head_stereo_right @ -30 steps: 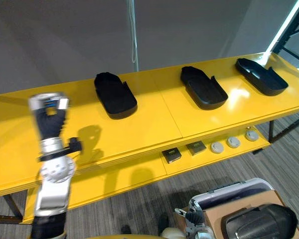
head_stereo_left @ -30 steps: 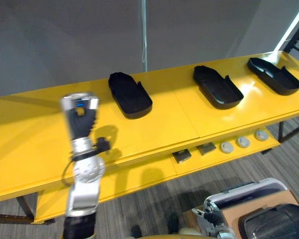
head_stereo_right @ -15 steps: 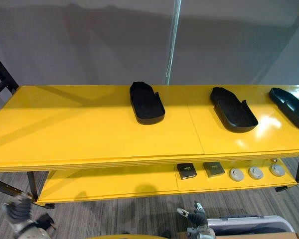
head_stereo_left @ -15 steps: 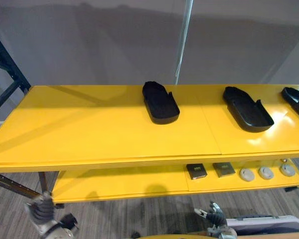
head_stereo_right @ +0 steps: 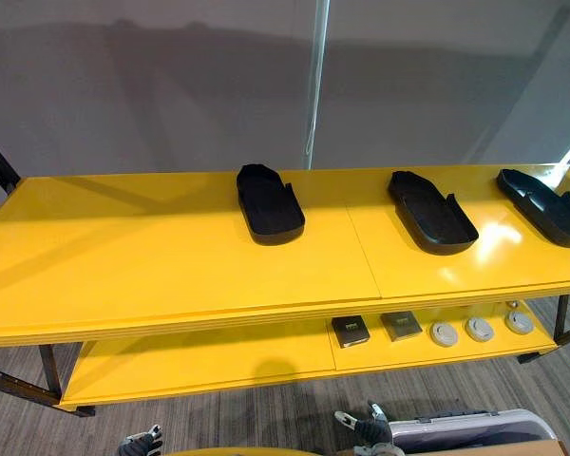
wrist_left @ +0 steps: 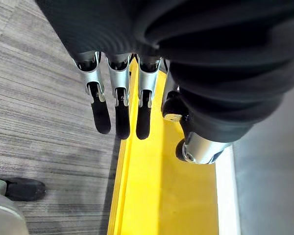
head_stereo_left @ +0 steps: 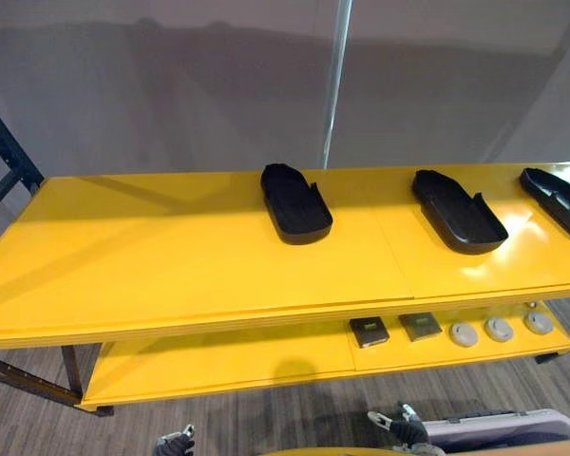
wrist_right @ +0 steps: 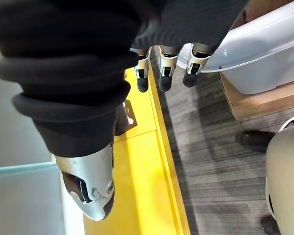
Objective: Walk over and take plastic housings, then place them on the shelf
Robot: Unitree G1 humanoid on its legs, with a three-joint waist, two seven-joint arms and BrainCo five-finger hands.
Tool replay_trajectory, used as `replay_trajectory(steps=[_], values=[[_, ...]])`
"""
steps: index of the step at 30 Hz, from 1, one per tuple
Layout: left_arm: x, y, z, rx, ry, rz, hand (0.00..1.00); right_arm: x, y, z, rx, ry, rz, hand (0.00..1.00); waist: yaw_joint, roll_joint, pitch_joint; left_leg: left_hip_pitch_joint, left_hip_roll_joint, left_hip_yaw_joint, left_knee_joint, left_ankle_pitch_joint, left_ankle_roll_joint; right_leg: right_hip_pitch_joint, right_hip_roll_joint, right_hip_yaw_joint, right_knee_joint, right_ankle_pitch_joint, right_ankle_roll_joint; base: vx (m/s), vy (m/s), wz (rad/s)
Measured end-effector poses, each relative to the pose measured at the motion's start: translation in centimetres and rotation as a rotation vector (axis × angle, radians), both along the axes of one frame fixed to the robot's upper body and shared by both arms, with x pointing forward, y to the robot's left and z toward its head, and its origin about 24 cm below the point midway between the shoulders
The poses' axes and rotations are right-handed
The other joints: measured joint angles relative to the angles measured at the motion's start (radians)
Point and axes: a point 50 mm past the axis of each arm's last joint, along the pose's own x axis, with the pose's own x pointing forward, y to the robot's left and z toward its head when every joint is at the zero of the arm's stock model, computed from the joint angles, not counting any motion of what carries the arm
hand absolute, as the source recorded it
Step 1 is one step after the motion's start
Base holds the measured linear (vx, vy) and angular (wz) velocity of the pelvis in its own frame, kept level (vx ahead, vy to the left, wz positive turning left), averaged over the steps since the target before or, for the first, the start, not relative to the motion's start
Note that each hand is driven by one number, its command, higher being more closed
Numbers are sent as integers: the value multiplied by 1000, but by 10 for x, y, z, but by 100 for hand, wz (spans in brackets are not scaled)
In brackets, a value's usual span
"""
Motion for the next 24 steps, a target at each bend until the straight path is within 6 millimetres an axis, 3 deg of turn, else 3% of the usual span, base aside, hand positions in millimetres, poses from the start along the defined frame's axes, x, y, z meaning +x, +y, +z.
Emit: replay_trajectory(steps=[10,12,14,16,19,24], values=[[22,-16,-1,-2,-10,-175,0,16,-1,2,-11,-25,-8,0,-23,8,21,17,4,20,6,-9,-4,15,6,12,-18,3,-2,7,0,-4],[31,-18,1,4,-30,-196,0,19,-1,3,-13,-33,-7,0,-24,2,44,-34,10,21,117,-66,-3,16,5,18,-13,3,-2,-39,-11,-8],[36,-22,2,4,-38,-233,0,22,-4,5,-23,-43,-8,0,-23,14,57,-77,25,26,223,-123,-3,4,13,38,0,1,-4,-41,-7,-25],[40,-25,2,1,-46,-246,0,25,-6,7,-29,-57,-18,0,-23,22,62,-102,28,14,272,-144,-4,-25,18,62,19,-2,-6,-28,10,-35],[51,-28,7,5,-84,-260,0,32,-8,9,-40,-74,-29,0,-24,27,66,-131,18,-91,299,-163,-11,-84,22,121,64,-3,-5,-27,0,-54],[69,-33,16,13,-156,-282,0,50,-5,24,-42,-185,-41,0,-37,13,97,-127,19,52,354,-208,20,-164,25,273,135,10,17,-90,88,-95]])
